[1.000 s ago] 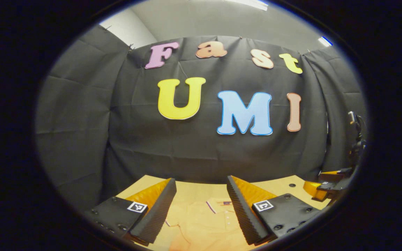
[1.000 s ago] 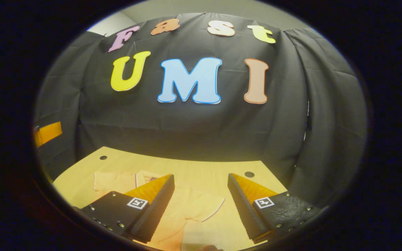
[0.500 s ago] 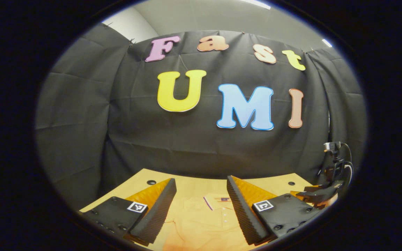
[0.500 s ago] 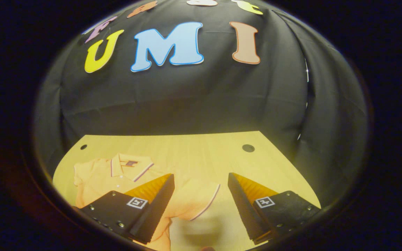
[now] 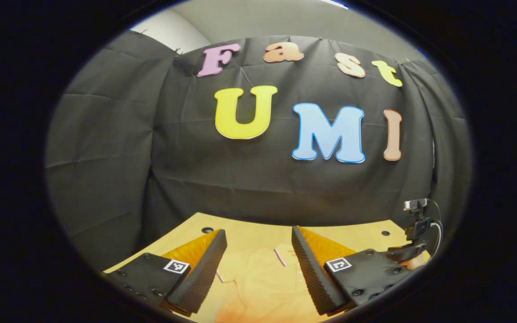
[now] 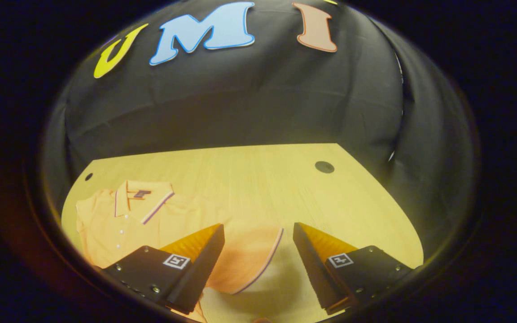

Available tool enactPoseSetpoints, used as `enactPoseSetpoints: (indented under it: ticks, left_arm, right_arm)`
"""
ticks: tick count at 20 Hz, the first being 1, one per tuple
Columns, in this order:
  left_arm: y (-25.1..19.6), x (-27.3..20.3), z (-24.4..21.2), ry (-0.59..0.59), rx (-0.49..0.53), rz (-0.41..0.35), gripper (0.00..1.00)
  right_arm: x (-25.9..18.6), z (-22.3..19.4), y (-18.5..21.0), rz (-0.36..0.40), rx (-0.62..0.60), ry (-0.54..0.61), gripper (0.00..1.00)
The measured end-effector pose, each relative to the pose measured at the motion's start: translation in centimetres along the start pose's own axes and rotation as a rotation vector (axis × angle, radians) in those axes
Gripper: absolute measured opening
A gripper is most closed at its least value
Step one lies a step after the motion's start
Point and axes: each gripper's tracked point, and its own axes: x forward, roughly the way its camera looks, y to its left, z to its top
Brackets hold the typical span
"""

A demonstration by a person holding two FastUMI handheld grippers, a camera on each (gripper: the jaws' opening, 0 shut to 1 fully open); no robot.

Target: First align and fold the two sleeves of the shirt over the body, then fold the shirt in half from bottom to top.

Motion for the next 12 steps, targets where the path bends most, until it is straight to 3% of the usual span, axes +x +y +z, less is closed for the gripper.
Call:
enactPoseSetpoints:
  ticks: [9, 12]
  left_arm:
    - [0.1, -0.4, -0.6, 0.029, -0.010, 0.016, 0.93]
    - [0.1, -0.6, -0.7, 0.032, -0.016, 0.016, 0.93]
  right_arm:
    - [3.5, -3.7, -0.8, -0.004, 0.057, 0.145, 0.96]
    - [3.5, -3.6, -0.8, -0.007, 0.061, 0.138, 0.95]
